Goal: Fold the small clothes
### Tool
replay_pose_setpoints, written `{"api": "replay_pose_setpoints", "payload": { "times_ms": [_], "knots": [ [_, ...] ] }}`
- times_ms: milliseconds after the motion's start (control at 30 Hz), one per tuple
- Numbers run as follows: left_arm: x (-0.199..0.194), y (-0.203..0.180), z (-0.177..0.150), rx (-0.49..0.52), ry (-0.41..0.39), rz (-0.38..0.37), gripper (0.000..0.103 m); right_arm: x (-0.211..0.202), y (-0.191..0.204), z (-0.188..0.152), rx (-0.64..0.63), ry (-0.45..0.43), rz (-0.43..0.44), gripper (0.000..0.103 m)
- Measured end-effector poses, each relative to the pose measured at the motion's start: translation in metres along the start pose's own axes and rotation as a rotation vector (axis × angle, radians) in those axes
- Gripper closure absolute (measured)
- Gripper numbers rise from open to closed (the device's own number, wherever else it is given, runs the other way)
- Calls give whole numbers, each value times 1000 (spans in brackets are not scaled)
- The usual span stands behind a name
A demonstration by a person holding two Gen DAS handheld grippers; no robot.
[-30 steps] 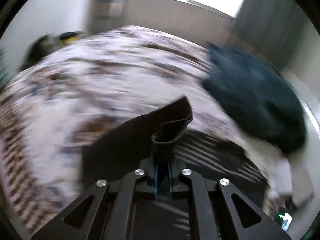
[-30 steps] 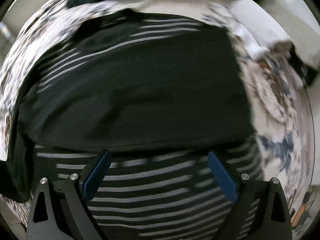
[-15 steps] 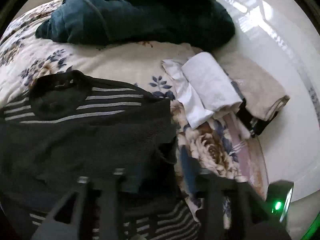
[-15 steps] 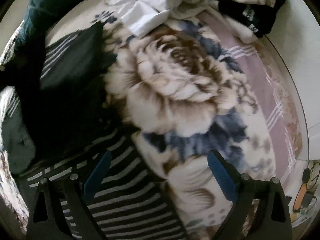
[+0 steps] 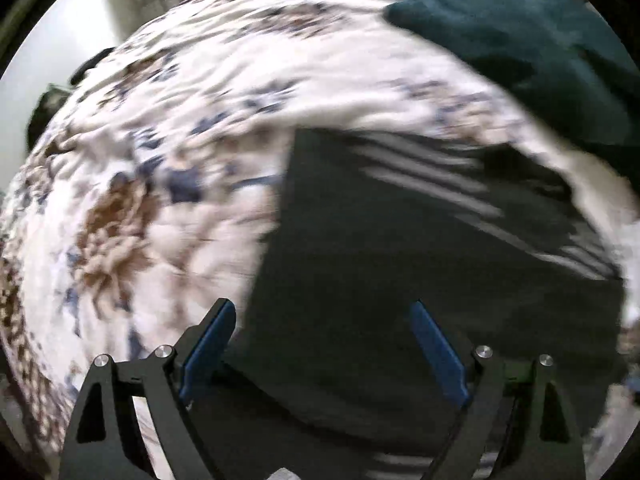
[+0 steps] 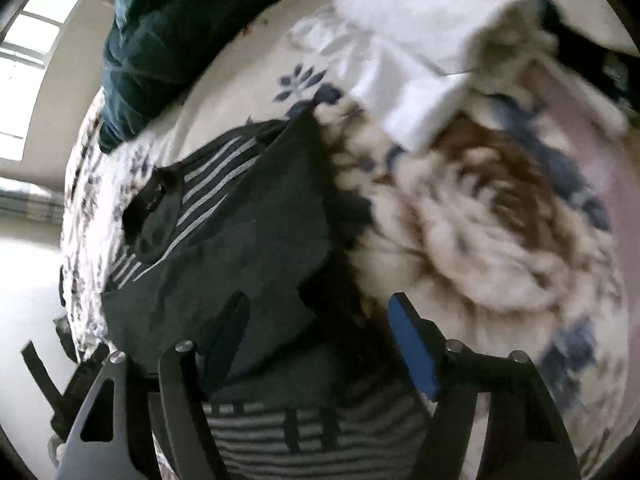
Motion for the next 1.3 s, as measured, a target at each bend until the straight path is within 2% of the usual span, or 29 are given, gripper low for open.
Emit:
{"api": "replay_pose_setpoints", "payload": {
  "times_ms": [33, 67, 100, 133, 267, 333, 433, 500, 533, 600, 667, 733, 800, 867, 900, 1000, 1067, 1167, 1300],
  "knots": [
    [13, 9, 1, -2, 20, 29, 13, 11, 5, 5, -2, 12, 7, 52],
    [22, 14, 1, -7, 38, 35, 13, 21, 8, 8, -9, 31, 3, 98],
    [31, 17, 1, -15, 55, 24, 13, 27, 13, 8, -14, 46, -49, 97],
    [35, 21, 0, -25, 62, 14, 13, 28, 15, 12, -22, 26, -68, 97],
    [44, 24, 0, -36, 65, -24, 11, -2, 30, 10, -104, -109, -165, 97],
    [48, 22, 0, -39, 72, -36, 10, 5, 20, 10, -81, -93, -220, 97],
    [51, 21, 1, -40, 80, -50, 10, 28, 10, 11, -84, -13, -248, 95],
    [41, 21, -2, -35, 83, -56, 10, 36, 2, 12, -45, 64, -253, 75],
    [33, 21, -4, -29, 78, -63, 10, 31, -3, 11, -17, 82, -232, 70],
    [10, 9, -17, 16, 55, -93, 10, 6, -10, 3, 27, 67, -172, 43],
    [-14, -8, -35, 77, 31, -112, 10, -21, -18, -10, 28, 48, -159, 39],
    [-42, -41, -70, 152, 13, -154, 10, -49, -30, -30, 27, 53, -142, 39],
    [-61, -71, -103, 204, 31, -196, 10, -63, -41, -48, 12, 73, -118, 39],
    [-79, -116, -153, 265, 79, -257, 10, -78, -64, -69, 1, 99, -123, 39],
    [-84, -128, -167, 282, 97, -272, 10, -85, -77, -79, -2, 110, -116, 39],
    [-99, -192, -252, 347, 183, -323, 10, -96, -110, -94, -7, 147, -96, 39],
    [-97, -229, -308, 379, 255, -323, 10, -101, -132, -98, -26, 166, -81, 39],
    [-80, -273, -369, 433, 331, -280, 10, -105, -155, -95, -58, 195, -58, 39],
    [-47, -295, -421, 479, 376, -158, 10, -96, -163, -81, -129, 224, -10, 39]
  ]
}}
Point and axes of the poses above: each gripper's, at about its wrist camera, not at the fingertips, and x roughly the way its jaws point, y to its left, z to its top, the point moved 6 cm from there along x, roughly the way its jaws point, and after that the axes turned 10 degrees about y, right-handed, at the moved point
